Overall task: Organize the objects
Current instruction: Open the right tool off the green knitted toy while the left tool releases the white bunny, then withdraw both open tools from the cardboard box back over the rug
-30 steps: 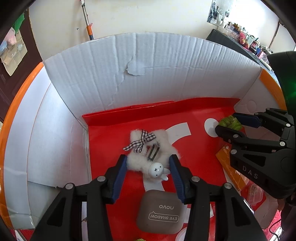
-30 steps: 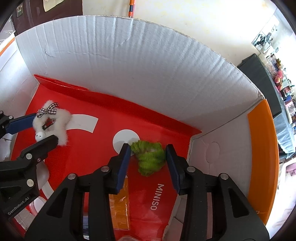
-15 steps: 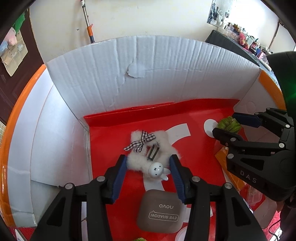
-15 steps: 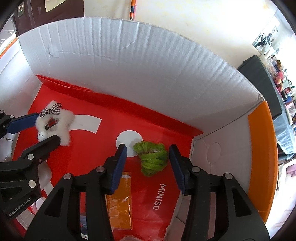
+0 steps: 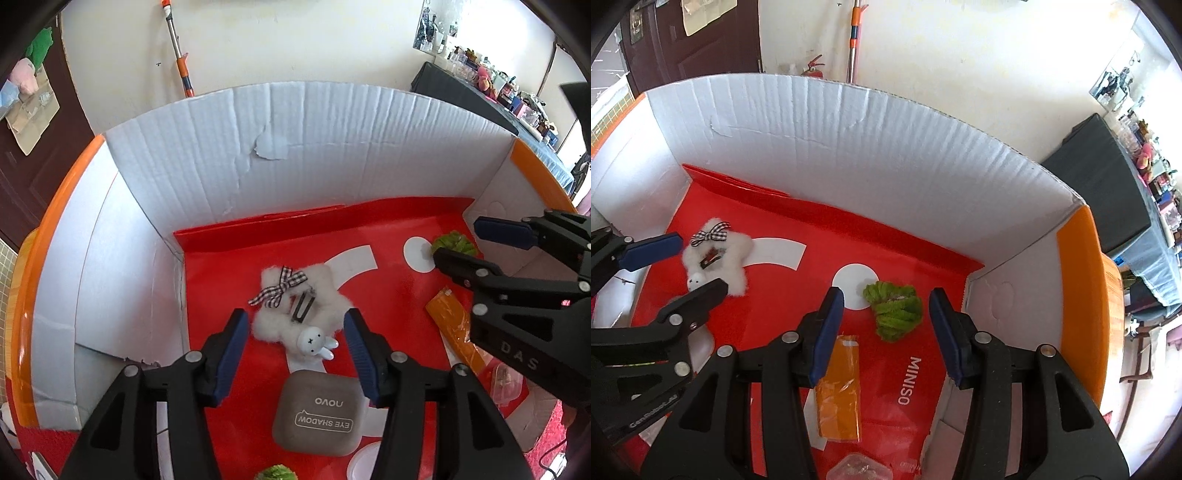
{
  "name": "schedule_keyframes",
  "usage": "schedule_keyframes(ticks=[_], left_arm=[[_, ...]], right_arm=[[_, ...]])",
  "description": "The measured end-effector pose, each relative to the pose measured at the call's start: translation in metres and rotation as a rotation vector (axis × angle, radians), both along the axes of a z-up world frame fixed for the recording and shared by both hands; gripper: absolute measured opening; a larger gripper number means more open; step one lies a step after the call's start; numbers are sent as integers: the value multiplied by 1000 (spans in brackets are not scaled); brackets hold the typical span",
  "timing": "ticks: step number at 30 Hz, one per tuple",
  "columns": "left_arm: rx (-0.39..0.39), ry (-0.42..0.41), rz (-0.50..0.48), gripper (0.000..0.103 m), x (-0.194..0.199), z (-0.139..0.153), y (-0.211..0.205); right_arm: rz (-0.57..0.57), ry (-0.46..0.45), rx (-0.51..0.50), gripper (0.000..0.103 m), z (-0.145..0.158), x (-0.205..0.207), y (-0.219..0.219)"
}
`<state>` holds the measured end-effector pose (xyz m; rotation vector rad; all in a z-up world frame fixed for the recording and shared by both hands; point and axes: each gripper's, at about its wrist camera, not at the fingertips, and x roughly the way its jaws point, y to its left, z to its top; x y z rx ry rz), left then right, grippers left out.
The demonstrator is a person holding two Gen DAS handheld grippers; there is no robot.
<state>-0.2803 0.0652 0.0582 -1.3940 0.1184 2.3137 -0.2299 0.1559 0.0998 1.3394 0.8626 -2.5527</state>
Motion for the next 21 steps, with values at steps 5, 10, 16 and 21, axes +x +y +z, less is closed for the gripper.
schedule_keyframes(ticks=[5, 10, 16, 21], left_arm=[[24, 15, 8, 57, 7, 12, -5], [71, 29, 21, 59, 17, 28, -17], [109, 78, 37, 64, 36, 43, -29], [142, 101, 39, 67, 54, 51, -36]], right_arm=[[20, 31, -18, 47, 12, 13, 3], [28, 90, -70, 51, 34, 29, 9], [39, 157, -151, 61, 57, 39, 6], [47, 178, -222, 61, 68, 79, 12]])
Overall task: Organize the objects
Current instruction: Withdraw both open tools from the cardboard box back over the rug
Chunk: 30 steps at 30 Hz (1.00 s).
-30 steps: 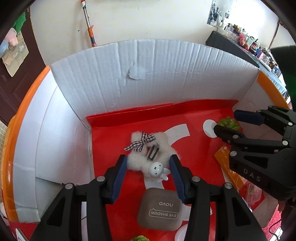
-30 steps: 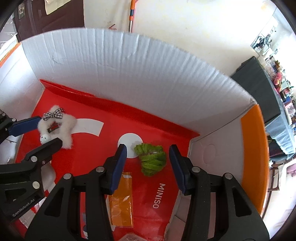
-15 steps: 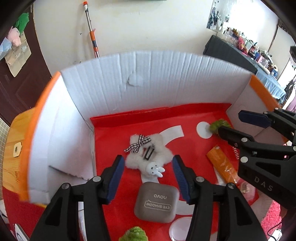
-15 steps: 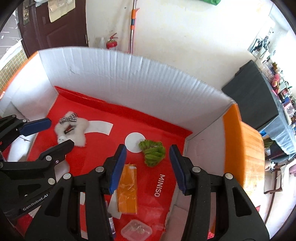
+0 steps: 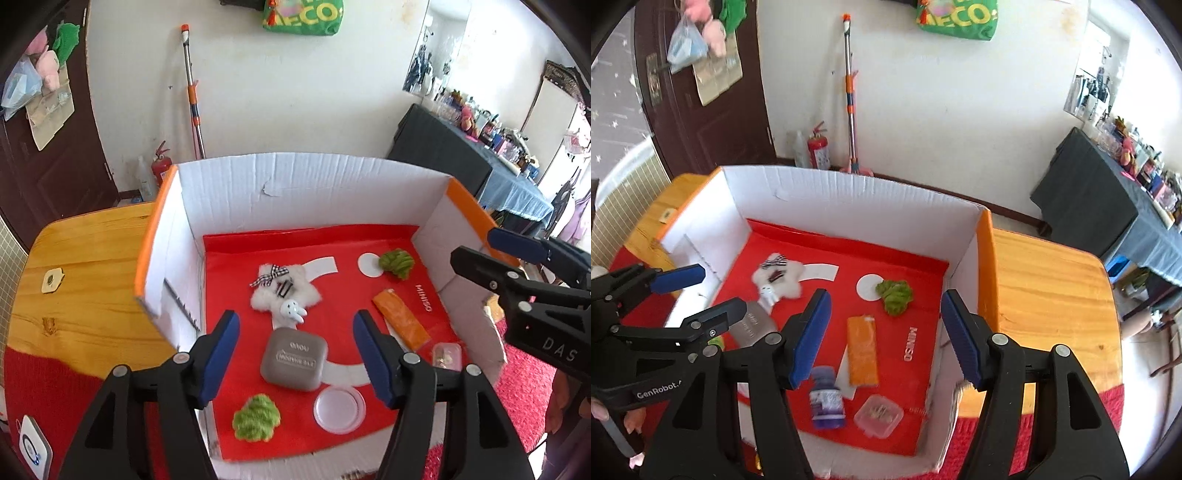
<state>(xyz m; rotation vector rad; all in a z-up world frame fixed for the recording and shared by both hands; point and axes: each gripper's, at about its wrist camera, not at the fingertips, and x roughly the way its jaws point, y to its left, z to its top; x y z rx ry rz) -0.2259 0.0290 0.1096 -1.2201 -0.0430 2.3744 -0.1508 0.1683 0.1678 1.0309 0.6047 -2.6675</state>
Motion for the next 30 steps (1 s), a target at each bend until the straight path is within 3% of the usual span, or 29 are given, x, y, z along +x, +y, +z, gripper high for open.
schedule_keyframes(ticks=[8, 16, 19, 30], left_arm=[[47, 62, 15, 76, 39, 12, -20], [72, 175, 30, 86, 83, 34, -36], [76, 205, 39, 88, 97, 40, -42], [100, 229, 54, 95, 145, 32, -54]], right_arm=[[28, 69, -80, 66, 16, 57, 15], [61, 155, -122, 72, 30, 115, 28], [77, 180, -130, 79, 34, 136, 32], [79, 175, -118, 83, 4, 175, 47]])
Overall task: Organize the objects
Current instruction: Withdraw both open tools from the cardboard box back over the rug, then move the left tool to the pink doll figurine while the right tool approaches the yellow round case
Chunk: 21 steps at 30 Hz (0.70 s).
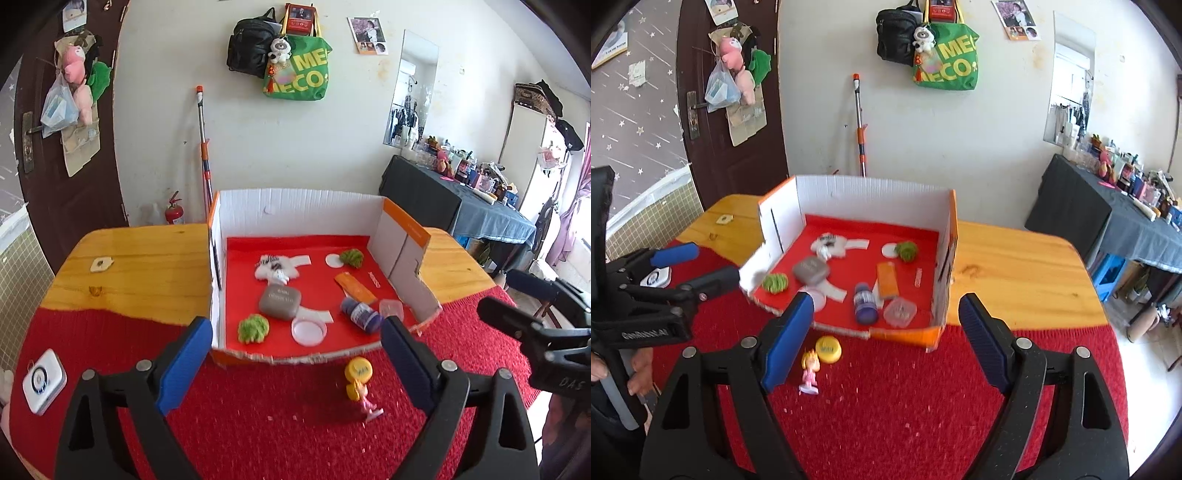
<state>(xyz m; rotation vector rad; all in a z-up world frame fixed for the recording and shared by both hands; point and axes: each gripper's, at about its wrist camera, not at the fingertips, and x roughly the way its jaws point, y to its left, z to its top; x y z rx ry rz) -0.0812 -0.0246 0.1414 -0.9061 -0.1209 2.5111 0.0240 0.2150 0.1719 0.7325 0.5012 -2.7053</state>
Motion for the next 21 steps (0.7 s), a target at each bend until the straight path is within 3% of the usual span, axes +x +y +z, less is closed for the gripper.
schedule_keyframes(ticks=[9, 21], left_arm=[[-25, -48, 11, 97, 23, -37, 4], [-53, -140, 13, 100, 24, -90, 14]], right_arm=[[-17, -71, -21, 85, -42, 5, 17], [-79, -200, -39, 85, -101, -14, 37]])
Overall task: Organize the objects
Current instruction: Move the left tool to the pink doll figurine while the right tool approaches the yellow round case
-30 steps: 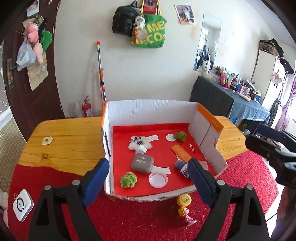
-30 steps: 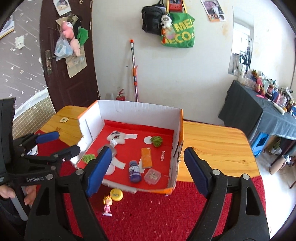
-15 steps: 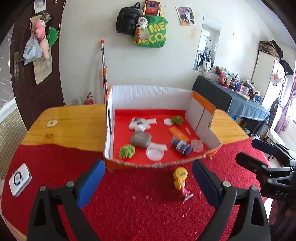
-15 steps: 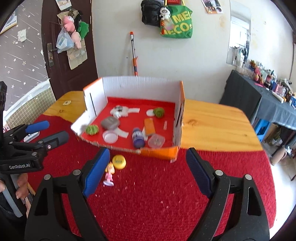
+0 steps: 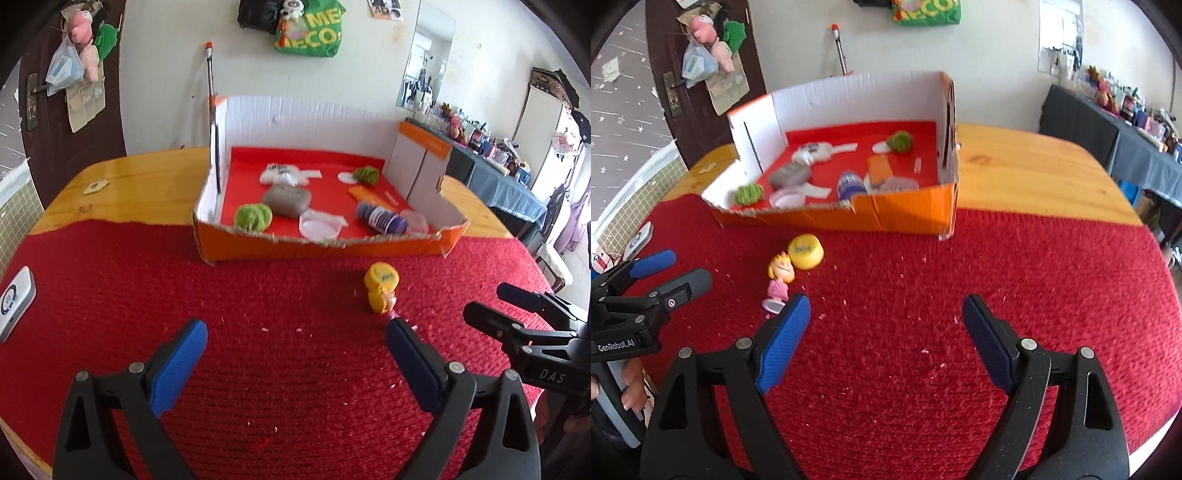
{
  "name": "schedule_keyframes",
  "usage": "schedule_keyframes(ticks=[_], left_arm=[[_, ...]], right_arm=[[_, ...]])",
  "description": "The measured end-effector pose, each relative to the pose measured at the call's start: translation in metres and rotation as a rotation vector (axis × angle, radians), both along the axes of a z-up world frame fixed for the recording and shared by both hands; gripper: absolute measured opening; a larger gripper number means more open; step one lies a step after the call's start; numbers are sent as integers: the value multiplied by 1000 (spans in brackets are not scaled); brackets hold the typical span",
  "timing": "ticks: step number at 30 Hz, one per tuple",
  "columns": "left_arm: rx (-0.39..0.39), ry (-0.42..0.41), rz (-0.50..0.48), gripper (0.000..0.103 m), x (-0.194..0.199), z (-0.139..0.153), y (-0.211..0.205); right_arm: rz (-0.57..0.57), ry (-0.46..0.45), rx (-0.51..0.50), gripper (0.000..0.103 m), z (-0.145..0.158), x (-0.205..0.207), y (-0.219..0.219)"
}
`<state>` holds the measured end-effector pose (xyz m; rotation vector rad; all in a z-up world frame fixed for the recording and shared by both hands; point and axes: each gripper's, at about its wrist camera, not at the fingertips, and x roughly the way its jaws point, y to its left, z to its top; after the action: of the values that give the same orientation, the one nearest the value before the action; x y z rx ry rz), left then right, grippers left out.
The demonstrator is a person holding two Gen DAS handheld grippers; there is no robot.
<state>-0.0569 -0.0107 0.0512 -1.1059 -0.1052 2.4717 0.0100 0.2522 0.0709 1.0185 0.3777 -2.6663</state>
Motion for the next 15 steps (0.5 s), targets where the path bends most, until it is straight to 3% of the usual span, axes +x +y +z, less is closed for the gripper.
schedule_keyframes(ticks=[15], left_arm=[[1, -47, -61, 101, 1, -3, 29]], right_arm=[[-39, -20, -21, 85, -3, -15, 20]])
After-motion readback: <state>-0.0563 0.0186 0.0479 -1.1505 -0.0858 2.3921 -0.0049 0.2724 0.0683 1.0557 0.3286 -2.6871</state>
